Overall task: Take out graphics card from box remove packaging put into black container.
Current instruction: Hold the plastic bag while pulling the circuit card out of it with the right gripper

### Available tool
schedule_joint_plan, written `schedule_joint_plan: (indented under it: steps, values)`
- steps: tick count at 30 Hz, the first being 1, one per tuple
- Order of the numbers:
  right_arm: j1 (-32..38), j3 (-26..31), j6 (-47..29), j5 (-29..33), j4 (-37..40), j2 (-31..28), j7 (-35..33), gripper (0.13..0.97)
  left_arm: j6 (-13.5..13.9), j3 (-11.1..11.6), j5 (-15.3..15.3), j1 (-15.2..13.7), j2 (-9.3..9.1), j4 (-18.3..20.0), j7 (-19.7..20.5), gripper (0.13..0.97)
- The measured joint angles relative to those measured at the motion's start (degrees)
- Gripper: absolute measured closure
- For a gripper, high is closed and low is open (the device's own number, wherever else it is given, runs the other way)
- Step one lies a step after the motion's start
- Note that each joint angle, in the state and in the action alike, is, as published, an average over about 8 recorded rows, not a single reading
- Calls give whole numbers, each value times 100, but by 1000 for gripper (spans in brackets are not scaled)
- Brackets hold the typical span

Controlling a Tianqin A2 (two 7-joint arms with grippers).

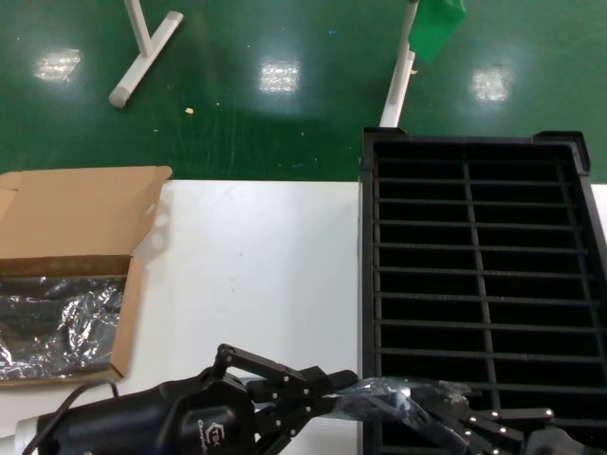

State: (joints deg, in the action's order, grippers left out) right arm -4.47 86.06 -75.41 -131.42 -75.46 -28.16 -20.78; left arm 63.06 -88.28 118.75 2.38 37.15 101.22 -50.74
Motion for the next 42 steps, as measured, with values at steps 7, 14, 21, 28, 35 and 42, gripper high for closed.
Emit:
schedule_joint_plan:
  steps: [7, 14, 21, 28, 35, 42]
  values:
    - [26, 33, 74, -1, -74, 23, 57, 947, 63, 14, 33, 25, -18, -42, -29, 955]
    - [29, 54, 145, 20, -146, 45, 55, 947, 129, 49, 63, 20, -6, -104, -55, 955]
    - [19, 80, 182, 55, -200, 45, 8, 938, 159, 42, 64, -19, -19, -138, -62, 955]
    - [31, 133, 171, 63, -225, 33, 21, 907, 166, 7, 54, -56, -43, -141, -46, 955]
    - [83, 199, 168, 64, -222, 57, 52, 841, 173, -13, 58, -65, -49, -116, -7, 955]
    - [127, 263, 186, 78, -186, 88, 79, 762, 179, -38, 72, -97, -76, -89, 23, 955]
